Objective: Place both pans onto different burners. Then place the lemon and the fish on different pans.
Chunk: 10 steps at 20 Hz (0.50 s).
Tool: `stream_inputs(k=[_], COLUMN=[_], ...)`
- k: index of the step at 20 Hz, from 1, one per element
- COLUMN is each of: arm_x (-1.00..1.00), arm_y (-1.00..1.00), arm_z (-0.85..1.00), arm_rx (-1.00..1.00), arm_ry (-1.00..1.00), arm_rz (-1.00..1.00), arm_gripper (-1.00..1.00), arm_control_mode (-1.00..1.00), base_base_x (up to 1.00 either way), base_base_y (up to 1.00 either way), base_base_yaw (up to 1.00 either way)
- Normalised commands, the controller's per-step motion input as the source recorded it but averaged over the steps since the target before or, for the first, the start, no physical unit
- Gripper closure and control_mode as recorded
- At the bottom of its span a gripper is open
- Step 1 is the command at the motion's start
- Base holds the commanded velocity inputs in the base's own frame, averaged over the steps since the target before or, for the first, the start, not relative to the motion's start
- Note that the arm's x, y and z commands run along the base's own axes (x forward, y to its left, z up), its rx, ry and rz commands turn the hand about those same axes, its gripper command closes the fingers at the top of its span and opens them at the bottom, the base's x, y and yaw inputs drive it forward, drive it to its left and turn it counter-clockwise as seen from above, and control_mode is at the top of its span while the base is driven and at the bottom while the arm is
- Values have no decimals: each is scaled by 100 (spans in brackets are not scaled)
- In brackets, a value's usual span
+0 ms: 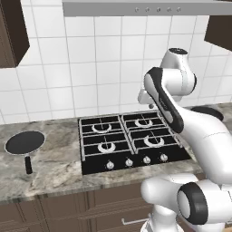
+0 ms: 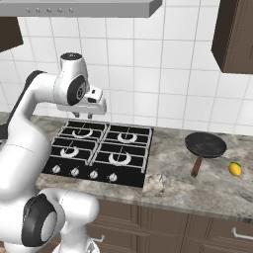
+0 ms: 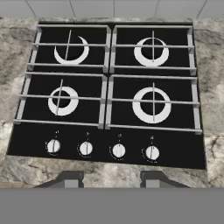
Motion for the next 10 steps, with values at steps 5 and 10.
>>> stream_inputs(k=[5,10], arm_x=[0,-5], arm_y=[34,93], arm_z=[-17,-43], arm_rx=[0,4], arm_ry=[0,-1], arm_rz=[0,0], arm_gripper=[-100,-100], arm_control_mode=[-100,-100], base_base_x=[0,0], base_base_y=[0,0], base_base_yaw=[0,0])
